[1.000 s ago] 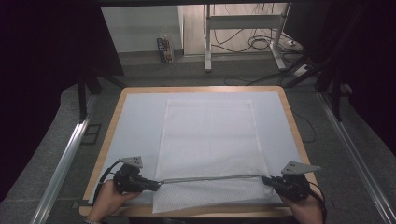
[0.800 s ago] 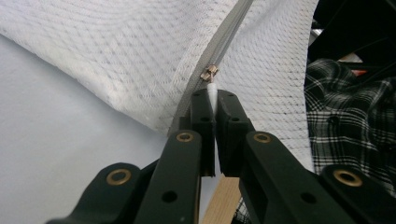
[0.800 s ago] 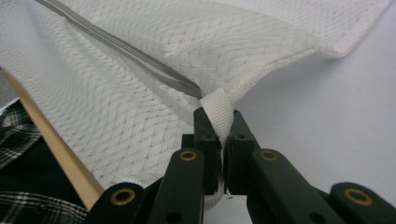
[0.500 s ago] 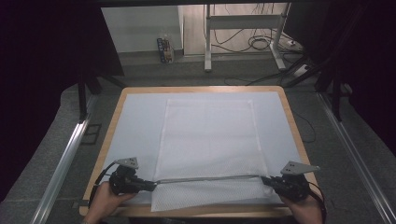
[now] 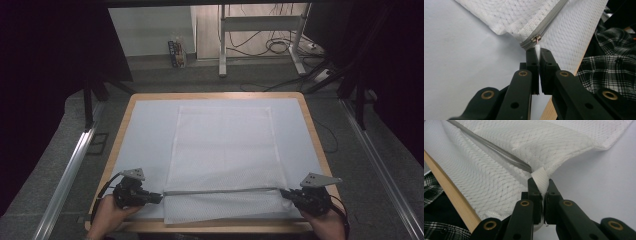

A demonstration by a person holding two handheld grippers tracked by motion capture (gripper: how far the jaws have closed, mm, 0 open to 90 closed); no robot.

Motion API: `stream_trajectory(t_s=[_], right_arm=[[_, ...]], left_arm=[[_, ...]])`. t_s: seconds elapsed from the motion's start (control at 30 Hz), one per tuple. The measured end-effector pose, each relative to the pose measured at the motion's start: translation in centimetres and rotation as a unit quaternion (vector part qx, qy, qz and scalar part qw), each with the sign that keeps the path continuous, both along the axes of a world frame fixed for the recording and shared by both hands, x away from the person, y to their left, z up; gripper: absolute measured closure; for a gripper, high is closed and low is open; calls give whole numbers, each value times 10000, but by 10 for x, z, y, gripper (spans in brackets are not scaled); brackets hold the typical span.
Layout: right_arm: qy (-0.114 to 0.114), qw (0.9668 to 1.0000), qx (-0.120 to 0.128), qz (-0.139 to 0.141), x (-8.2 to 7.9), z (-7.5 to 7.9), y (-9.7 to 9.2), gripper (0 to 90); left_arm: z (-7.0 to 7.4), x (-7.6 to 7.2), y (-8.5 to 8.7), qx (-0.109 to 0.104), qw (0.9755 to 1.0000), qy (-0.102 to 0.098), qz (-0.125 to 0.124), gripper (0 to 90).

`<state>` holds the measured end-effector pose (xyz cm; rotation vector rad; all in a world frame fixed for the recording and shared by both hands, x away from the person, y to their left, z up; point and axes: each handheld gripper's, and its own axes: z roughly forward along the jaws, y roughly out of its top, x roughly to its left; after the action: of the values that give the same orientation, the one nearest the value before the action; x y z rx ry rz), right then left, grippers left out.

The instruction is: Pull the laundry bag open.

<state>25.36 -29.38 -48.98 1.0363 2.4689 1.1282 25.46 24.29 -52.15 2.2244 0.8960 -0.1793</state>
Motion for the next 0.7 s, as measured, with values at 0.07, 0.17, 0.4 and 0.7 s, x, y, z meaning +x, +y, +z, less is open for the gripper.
stream_trajectory(t_s=[0.07, 0.17, 0.4, 0.7], right_arm=[[7, 10000, -8, 10, 0, 0, 0, 855], [14, 10000, 32, -25, 0, 0, -1, 855], [93, 9999, 4, 73, 0, -1, 2, 854], [357, 9976, -436, 401, -5, -8, 10, 820]], left_arm=[[0, 0, -1, -3, 10000, 24, 52, 873], [0, 0, 2, 44, 10000, -15, 83, 874], [-2, 1, 1, 191, 9997, 62, 137, 872], [-7, 1, 0, 200, 9993, 306, -60, 863]])
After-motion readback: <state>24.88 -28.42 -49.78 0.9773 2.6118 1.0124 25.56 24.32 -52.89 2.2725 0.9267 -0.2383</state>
